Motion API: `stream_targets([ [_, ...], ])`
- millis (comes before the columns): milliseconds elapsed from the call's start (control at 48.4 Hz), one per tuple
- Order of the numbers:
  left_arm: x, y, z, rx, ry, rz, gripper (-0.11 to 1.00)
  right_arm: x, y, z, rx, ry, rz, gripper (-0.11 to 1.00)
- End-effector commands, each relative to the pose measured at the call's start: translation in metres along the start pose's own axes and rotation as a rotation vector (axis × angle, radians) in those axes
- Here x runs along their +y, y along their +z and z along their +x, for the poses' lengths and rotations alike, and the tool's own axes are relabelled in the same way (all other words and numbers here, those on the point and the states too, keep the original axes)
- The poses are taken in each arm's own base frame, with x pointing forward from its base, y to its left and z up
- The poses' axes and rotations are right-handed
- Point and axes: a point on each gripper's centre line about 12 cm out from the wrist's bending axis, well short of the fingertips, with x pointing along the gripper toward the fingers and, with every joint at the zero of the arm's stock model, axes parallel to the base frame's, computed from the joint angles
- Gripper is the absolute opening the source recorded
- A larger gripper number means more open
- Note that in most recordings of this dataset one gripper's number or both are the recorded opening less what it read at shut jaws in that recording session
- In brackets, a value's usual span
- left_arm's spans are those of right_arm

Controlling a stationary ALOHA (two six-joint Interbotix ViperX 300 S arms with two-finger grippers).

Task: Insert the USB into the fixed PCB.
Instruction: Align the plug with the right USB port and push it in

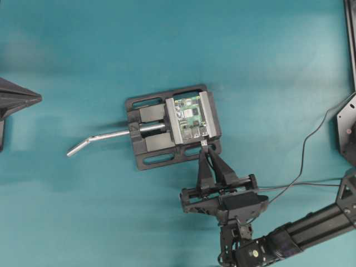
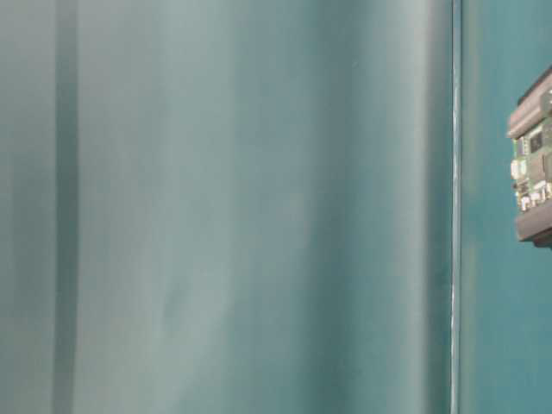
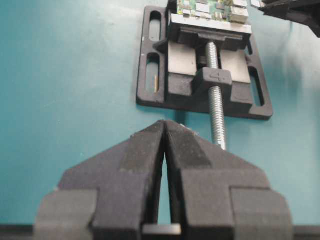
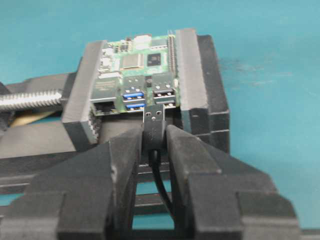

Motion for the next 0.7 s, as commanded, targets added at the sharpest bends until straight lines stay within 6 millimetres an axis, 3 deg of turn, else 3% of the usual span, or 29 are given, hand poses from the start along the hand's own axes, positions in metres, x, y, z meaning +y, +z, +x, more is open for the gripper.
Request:
stream_targets([
  [0, -0.0013, 0.0112, -0.0009, -0.026, 0.000, -0.002, 0.00, 0.0093, 0.0131, -0.0012, 0.000, 0.006, 0.041, 0.18],
  [681, -0.0012, 0.0104, -0.0007, -0.023, 0.000, -0.002, 0.00, 0.0058, 0.0139, 0.0033, -0.019, -0.004, 0.026, 0.18],
])
